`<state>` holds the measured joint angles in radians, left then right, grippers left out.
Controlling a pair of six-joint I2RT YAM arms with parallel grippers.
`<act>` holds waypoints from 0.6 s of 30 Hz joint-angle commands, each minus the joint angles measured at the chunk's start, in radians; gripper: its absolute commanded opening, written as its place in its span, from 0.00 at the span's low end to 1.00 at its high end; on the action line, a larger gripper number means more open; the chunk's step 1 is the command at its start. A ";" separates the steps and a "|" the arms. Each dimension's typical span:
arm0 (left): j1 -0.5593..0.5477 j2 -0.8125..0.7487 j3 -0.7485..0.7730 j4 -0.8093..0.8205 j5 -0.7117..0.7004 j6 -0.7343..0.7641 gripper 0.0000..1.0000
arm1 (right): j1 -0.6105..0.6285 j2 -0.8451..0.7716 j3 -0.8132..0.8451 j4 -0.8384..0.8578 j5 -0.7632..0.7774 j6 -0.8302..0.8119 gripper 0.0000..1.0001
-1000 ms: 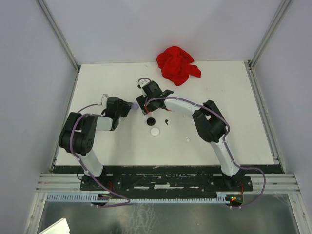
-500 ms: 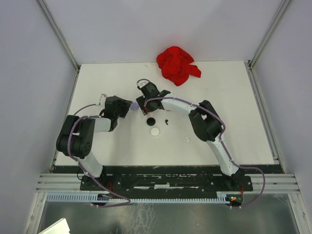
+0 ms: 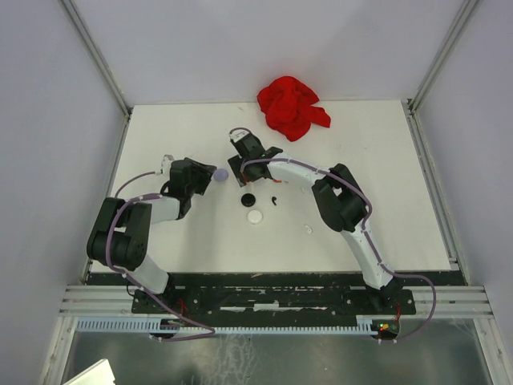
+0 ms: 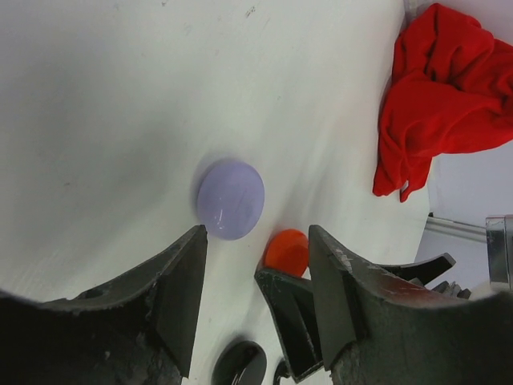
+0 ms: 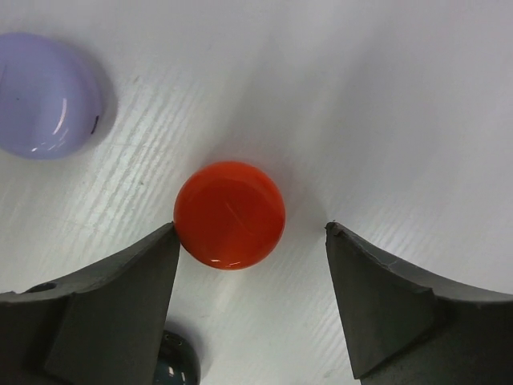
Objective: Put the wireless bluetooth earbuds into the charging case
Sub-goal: Pick up the charging case at the center of the board.
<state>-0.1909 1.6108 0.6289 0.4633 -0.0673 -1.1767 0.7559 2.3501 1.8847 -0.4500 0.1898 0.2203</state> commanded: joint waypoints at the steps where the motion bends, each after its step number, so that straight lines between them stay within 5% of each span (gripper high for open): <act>1: 0.004 -0.040 -0.009 0.011 0.007 0.046 0.60 | -0.034 -0.063 -0.032 -0.008 0.053 -0.020 0.82; 18: 0.005 -0.054 -0.019 0.011 0.012 0.044 0.60 | -0.087 -0.193 -0.172 0.017 0.074 -0.031 0.83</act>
<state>-0.1909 1.5936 0.6147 0.4503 -0.0586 -1.1767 0.6842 2.2475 1.7370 -0.4522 0.2462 0.2005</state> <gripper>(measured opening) 0.600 0.825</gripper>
